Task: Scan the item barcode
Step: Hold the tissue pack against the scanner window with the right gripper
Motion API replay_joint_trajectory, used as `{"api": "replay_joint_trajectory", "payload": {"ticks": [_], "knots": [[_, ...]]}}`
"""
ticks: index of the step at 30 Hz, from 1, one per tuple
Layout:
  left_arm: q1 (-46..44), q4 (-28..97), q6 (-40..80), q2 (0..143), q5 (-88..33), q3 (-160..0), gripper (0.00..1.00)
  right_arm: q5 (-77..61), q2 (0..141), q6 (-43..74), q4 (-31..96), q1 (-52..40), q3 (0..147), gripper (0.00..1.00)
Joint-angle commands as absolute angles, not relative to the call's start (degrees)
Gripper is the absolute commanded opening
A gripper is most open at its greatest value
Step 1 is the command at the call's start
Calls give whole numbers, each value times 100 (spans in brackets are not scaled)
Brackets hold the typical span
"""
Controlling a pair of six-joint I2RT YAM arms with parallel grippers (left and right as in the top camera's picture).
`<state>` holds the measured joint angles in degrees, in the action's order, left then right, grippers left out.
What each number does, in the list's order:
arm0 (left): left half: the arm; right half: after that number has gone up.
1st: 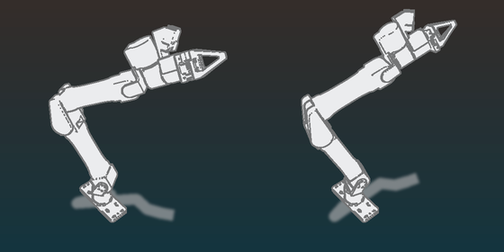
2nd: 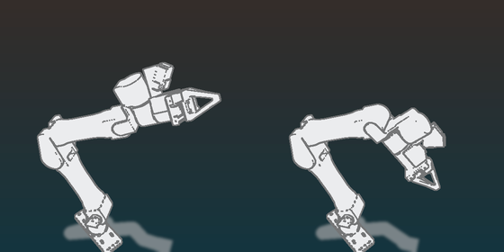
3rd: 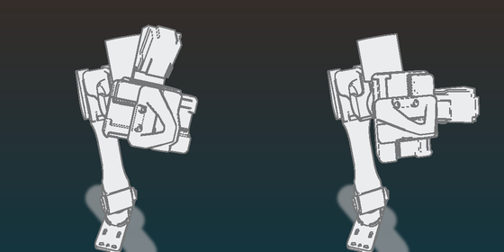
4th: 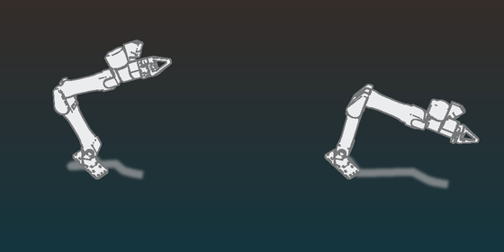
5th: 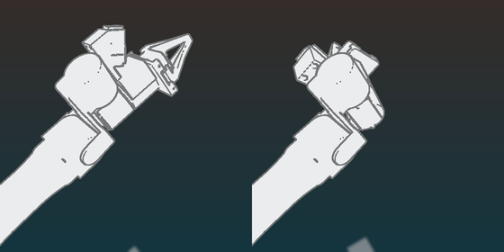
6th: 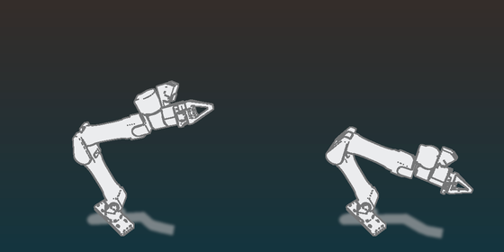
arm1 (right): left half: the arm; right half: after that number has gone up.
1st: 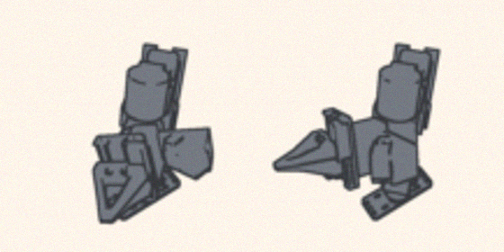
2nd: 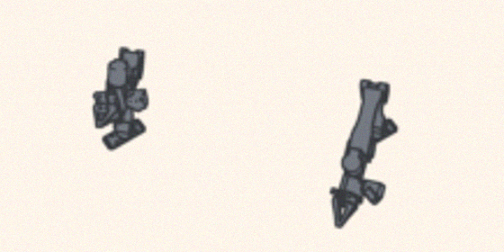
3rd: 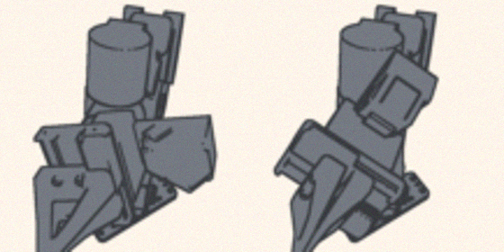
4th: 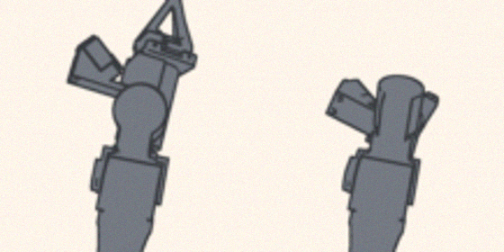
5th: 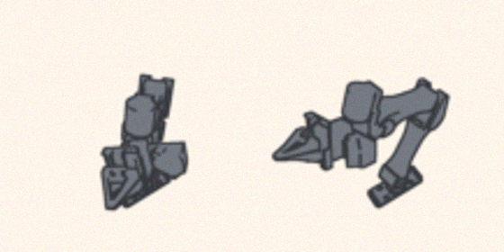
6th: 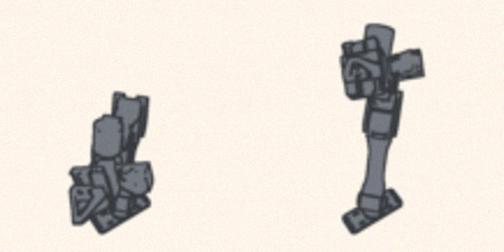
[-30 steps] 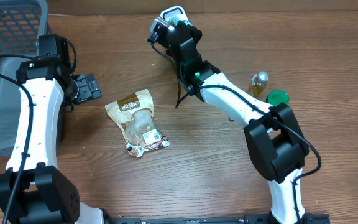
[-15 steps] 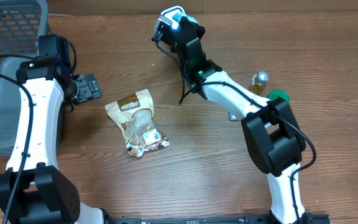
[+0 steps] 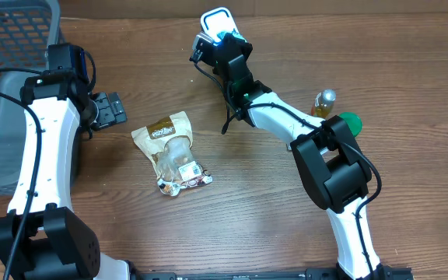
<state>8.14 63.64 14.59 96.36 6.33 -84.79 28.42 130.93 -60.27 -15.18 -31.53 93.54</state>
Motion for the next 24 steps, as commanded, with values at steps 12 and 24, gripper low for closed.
{"api": "replay_joint_trajectory", "payload": {"ticks": [12,24], "knots": [[823,6364,1391,9546,703,-8593,99,3511,13137,-5961,-2281,-3131,9487,4],[823,6364,1391,9546,703,-8593,100,3719,11883,-3826,-410,-3306,9487,4]]}}
